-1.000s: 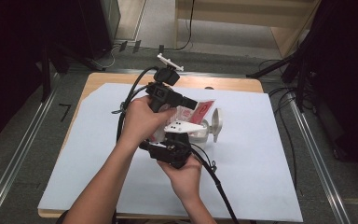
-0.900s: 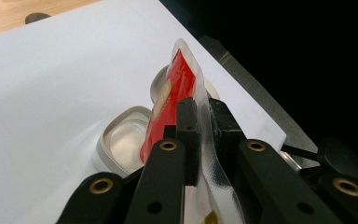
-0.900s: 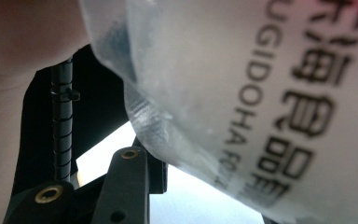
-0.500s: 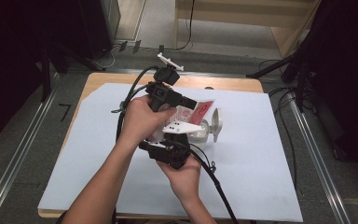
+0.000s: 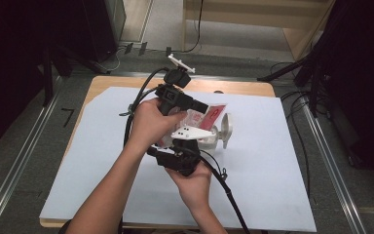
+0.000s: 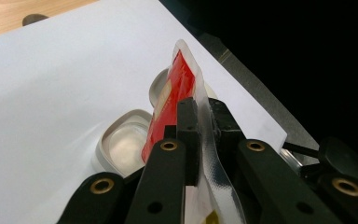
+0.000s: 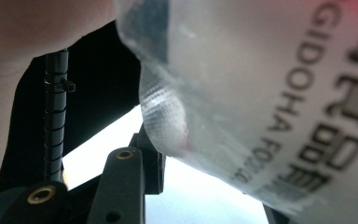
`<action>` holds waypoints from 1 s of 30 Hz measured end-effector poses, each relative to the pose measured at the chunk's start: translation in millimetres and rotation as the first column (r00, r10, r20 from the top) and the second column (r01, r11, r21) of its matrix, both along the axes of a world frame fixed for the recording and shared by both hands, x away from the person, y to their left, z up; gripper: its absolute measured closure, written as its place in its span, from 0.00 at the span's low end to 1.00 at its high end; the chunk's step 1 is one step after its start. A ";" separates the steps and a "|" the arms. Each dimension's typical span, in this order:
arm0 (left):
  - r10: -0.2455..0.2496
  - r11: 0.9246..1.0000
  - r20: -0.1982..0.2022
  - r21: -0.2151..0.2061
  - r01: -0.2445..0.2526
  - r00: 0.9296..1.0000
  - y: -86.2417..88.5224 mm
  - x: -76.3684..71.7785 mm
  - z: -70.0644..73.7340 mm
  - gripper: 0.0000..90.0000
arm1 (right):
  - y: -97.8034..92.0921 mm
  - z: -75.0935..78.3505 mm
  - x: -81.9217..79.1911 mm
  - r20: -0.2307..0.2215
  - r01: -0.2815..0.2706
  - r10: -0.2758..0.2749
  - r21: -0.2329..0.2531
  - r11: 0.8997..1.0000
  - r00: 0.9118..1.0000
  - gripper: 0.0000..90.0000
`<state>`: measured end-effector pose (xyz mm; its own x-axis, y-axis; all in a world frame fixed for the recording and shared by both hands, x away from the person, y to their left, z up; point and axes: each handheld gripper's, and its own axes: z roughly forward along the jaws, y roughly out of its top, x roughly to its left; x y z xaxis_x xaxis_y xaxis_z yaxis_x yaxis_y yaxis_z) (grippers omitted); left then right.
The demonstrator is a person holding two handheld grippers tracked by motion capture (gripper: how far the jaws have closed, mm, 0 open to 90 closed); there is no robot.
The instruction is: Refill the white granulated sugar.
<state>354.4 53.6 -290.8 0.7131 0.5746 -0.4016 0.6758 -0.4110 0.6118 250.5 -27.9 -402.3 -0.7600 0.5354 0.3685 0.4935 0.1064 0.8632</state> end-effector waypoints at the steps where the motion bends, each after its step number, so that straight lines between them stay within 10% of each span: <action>1: 0.005 1.000 -0.003 -0.007 -0.005 1.000 -1.2 0.3 -0.2 0.95 | -0.3 -0.1 0.0 0.003 0.001 -0.001 0.000 1.000 1.000 0.68; 18: -0.008 1.000 0.002 0.020 0.008 1.000 -3.4 3.2 0.5 0.96 | 1.3 -1.4 0.8 -0.005 0.002 -0.002 0.029 1.000 1.000 0.58; 30: -0.009 1.000 0.012 0.029 0.009 1.000 0.0 0.7 4.1 0.95 | 4.2 -0.3 -2.6 0.024 0.041 -0.041 0.020 0.999 0.999 0.72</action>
